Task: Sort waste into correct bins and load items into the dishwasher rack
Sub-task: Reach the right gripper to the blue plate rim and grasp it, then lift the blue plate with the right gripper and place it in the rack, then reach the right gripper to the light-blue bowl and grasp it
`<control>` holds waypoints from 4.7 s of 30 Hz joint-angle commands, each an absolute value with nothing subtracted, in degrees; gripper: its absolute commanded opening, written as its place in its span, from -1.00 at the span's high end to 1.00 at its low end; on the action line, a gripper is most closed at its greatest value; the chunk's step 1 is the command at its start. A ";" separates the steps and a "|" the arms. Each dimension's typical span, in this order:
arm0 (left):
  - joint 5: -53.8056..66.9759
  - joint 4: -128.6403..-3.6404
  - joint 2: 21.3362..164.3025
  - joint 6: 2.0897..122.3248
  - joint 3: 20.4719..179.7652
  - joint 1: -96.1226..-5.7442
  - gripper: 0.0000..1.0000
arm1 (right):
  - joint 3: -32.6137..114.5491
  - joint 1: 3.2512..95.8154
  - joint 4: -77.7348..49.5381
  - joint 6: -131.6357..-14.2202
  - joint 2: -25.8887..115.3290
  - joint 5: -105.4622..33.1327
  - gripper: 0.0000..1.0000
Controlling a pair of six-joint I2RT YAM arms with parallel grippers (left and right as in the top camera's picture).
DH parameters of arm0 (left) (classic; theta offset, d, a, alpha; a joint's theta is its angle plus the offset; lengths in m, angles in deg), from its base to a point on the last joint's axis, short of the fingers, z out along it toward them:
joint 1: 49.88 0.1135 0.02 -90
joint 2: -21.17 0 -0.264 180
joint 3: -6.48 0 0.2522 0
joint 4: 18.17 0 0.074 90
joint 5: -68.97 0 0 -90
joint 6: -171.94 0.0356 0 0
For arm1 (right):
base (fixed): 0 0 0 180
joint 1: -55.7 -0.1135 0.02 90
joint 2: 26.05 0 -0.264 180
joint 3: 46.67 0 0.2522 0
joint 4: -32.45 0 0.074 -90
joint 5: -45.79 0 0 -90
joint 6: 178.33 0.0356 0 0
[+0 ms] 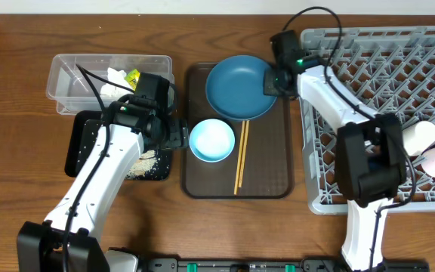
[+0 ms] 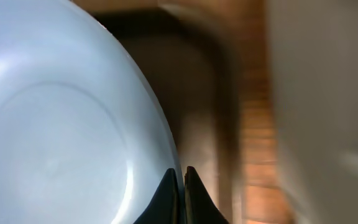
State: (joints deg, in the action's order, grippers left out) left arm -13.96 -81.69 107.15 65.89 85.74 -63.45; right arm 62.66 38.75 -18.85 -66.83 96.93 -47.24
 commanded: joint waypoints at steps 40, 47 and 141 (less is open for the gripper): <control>-15.08 -81.82 106.58 66.41 86.11 -63.47 -0.61 | 64.80 78.92 13.58 -152.95 76.60 -80.87 1.00; -15.08 -81.89 106.58 66.41 86.11 -63.47 -0.61 | 64.80 80.45 16.80 -154.85 80.42 -81.90 0.97; -17.87 -86.94 106.58 65.37 86.11 -59.05 -0.61 | 58.79 23.88 -37.50 -74.61 88.53 -30.71 0.03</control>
State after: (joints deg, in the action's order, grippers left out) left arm -16.98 -86.59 107.15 65.47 85.74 -59.29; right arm 59.38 25.55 -38.15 -77.10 85.89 -30.69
